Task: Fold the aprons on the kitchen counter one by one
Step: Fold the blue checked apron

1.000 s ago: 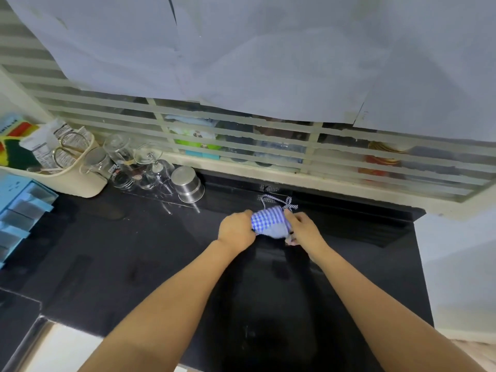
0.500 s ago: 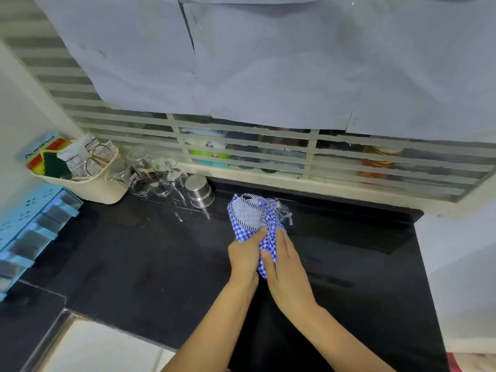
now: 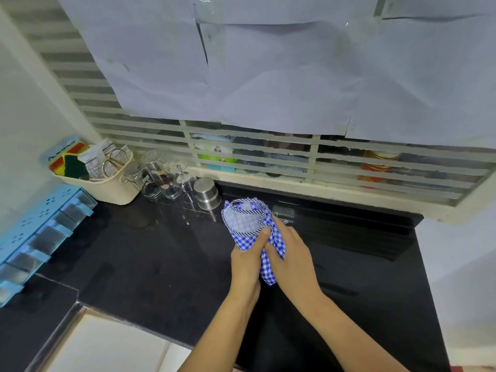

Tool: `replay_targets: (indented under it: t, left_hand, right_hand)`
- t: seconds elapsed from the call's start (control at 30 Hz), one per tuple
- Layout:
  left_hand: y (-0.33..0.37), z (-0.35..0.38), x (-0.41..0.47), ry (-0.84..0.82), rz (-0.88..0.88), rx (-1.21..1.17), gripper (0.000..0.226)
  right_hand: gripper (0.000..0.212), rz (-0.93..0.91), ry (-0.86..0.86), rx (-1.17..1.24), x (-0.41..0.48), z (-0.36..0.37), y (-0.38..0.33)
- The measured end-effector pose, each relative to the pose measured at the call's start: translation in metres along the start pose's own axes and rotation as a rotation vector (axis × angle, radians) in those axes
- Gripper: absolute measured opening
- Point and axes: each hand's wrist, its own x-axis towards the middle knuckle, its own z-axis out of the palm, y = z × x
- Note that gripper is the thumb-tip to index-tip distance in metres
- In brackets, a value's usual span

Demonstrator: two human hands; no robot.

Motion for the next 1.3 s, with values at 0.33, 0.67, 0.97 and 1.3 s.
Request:
replay_targets:
  t: [0.33,0.67,0.97,1.3]
  left_hand:
    - [0.013,-0.007,0.004,-0.129,0.055,0.102,0.051]
    - [0.016,0.002,0.001,-0.038,0.037,0.07,0.032]
    - [0.038,-0.005,0.007,-0.048,-0.125,-0.025,0.046]
    - [0.073,-0.018,0.016,-0.278,-0.198,0.178,0.041]
  right_hand:
    - [0.032,0.281,-0.299,0.662,0.007,-0.024,-0.014]
    - [0.007,0.368,-0.203,0.642,0.021,-0.022,-0.017]
    - [0.025,0.092,0.057,0.105,0.026,-0.059,-0.014]
    - [0.025,0.223,-0.307,0.733,0.057,-0.101,-0.012]
